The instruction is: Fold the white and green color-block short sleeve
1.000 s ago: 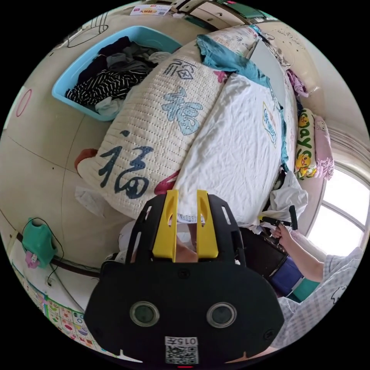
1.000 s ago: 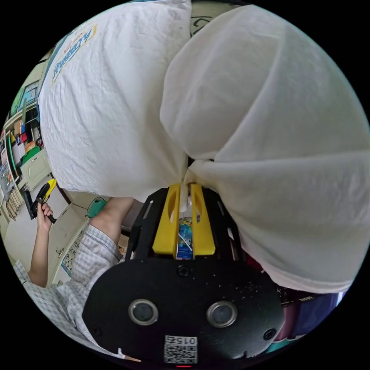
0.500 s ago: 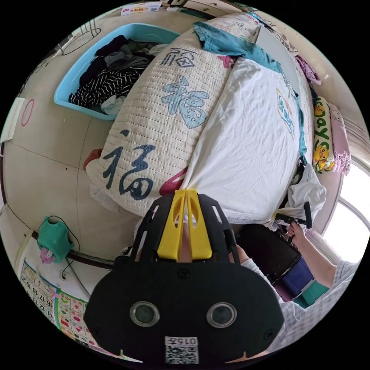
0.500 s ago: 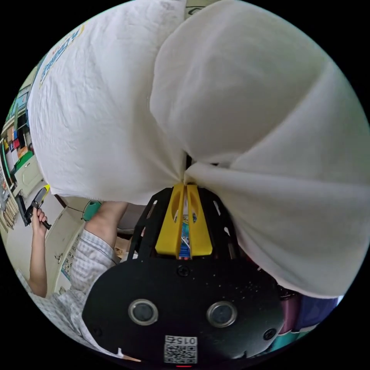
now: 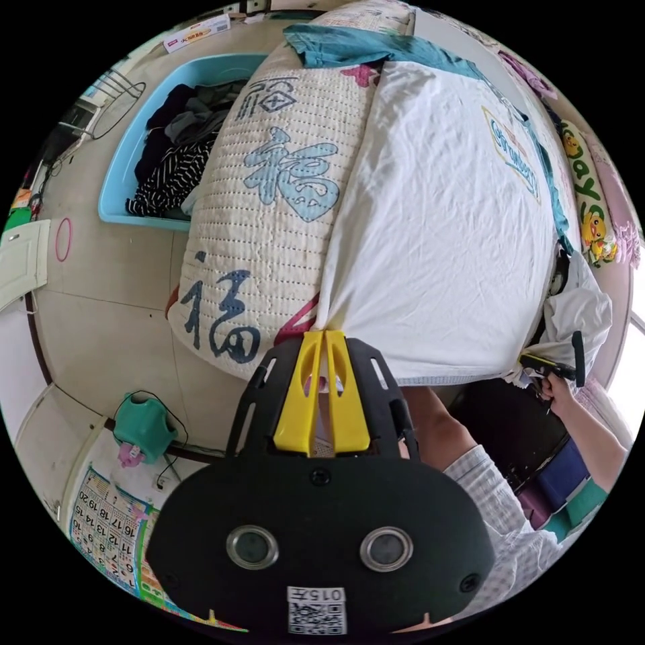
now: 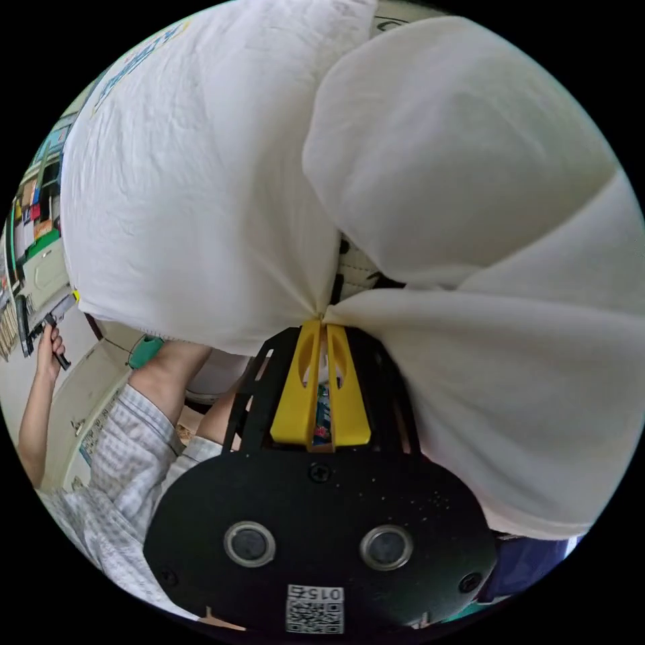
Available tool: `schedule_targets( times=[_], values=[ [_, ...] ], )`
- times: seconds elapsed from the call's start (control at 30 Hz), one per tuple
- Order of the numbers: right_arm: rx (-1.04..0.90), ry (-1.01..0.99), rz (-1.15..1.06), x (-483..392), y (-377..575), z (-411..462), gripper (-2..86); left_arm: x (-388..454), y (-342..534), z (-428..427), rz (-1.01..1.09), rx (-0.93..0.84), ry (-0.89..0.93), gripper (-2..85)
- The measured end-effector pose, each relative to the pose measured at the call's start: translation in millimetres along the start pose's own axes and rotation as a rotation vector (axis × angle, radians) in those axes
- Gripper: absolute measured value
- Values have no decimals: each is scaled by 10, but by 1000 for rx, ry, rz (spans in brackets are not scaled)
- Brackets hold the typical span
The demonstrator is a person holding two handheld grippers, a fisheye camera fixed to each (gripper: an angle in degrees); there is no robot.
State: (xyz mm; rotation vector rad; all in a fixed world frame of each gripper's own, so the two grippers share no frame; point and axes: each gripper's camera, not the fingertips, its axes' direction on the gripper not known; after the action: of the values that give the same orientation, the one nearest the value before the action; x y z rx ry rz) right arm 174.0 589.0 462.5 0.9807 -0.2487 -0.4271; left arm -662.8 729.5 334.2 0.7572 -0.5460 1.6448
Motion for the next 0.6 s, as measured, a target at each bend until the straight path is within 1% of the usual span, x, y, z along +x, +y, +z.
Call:
schedule_targets(
  times=[0.07,0.17,0.27,0.3,0.37,0.47,0.53,0.57,0.6],
  values=[
    [3,-3,-14,27,35,-47,6,89,51,-108,13,22,-21,-5],
    [-11,-46,90,124,55,-136,17,223,109,-300,32,34,-48,1],
    [-6,-17,102,114,133,-274,51,410,90,-574,124,-31,-111,24],
    [7,-5,100,115,194,-343,72,443,128,-714,119,-22,-136,41],
    [19,-7,110,153,306,-435,95,440,210,-904,87,-37,-187,49],
    [-35,-16,146,282,530,-515,110,425,370,-1240,34,-72,-242,49],
    [-75,-58,174,386,693,-577,105,515,419,-1533,18,-34,-239,41],
    [-75,-136,196,450,795,-681,98,639,406,-1751,28,17,-222,39],
    [-40,-283,179,481,871,-845,91,809,344,-1957,49,68,-198,40]
  ],
)
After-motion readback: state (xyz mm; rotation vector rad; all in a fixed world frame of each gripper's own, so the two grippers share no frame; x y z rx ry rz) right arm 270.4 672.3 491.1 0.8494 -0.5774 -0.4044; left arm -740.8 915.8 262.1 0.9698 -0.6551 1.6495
